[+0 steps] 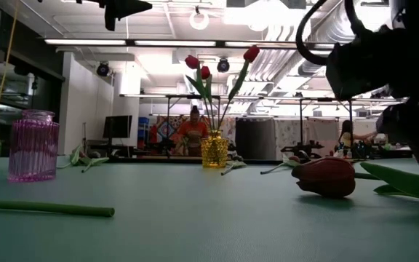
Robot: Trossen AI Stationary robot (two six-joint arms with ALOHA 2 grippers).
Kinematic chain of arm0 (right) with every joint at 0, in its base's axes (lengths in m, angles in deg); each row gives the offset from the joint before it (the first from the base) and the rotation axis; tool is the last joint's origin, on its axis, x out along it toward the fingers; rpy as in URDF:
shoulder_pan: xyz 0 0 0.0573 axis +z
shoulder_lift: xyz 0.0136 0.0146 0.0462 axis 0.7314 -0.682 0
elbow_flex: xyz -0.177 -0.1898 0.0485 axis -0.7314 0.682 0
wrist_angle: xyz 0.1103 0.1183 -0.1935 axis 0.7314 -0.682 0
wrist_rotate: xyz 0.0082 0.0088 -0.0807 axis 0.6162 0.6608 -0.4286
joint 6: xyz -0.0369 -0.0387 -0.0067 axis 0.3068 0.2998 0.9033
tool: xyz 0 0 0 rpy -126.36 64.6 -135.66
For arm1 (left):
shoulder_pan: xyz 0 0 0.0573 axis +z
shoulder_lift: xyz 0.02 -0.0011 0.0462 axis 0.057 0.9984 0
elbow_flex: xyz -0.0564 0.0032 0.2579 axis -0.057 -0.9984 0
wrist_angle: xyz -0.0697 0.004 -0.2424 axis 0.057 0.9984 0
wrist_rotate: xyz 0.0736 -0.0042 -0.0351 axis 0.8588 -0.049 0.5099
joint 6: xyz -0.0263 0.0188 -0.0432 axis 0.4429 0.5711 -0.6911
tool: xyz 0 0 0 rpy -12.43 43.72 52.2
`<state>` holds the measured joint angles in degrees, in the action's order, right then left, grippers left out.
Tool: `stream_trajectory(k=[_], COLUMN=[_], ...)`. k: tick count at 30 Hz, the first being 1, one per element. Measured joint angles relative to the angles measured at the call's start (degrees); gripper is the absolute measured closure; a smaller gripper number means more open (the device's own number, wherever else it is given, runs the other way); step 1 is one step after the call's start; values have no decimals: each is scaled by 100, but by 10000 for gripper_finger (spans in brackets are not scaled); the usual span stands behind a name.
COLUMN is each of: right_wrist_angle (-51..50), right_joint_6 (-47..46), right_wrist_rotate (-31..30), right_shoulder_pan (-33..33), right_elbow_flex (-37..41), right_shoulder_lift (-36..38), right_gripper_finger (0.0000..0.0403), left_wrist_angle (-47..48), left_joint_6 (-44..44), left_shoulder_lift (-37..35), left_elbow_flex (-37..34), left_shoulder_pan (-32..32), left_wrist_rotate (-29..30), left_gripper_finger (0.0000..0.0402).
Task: Sort flowers into vase by color
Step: Put the bottom dark red tulip into the blue vase
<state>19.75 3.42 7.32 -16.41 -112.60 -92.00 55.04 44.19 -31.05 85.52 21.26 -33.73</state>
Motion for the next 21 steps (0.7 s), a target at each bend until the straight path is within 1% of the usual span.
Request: stream_trajectory(k=[4, 6, 7, 9, 12, 13, 14, 17, 19, 21], right_wrist_angle=[-12, -22, -47, -251, -689, -744, -755, -957, -1167, -1297], right_joint_6=[-116, -151, -152, -112, 172, 344, 476, 571, 493, 255], right_wrist_rotate=[-76, -135, -144, -190, -314, -364, -417, -804, -1299, -1893], right_shoulder_pan=[21, 21, 21, 1, -61, -89, -125, -302, -420, -536], right_elbow_flex=[-23, -19, -18, -93, -291, -350, -411, -543, -543, -543], right_shoulder_lift=[-134, -139, -126, -115, -102, -50, 39, 416, 768, 1266], right_gripper_finger=[146, 162, 178, 230, 350, 375, 384, 384, 396, 397], left_wrist_angle=[4, 4, 4, 4, 6, 6, 6, 6, 6, 6], left_joint_6=[1, 2, 2, 2, 3, 4, 4, 49, 52, 52], left_shoulder_lift=[0, 0, 0, 0, 0, 0, 0, 0, 0, 0], left_elbow_flex=[0, 0, 0, 0, 0, 0, 0, 0, 0, 0], left_shoulder_pan=[-1, -2, -1, -2, 0, 0, 0, 0, 0, 0], left_wrist_rotate=[0, -1, 0, 0, 0, 0, 0, 0, -1, 0], left_gripper_finger=[232, 232, 232, 232, 232, 232, 232, 232, 232, 232])
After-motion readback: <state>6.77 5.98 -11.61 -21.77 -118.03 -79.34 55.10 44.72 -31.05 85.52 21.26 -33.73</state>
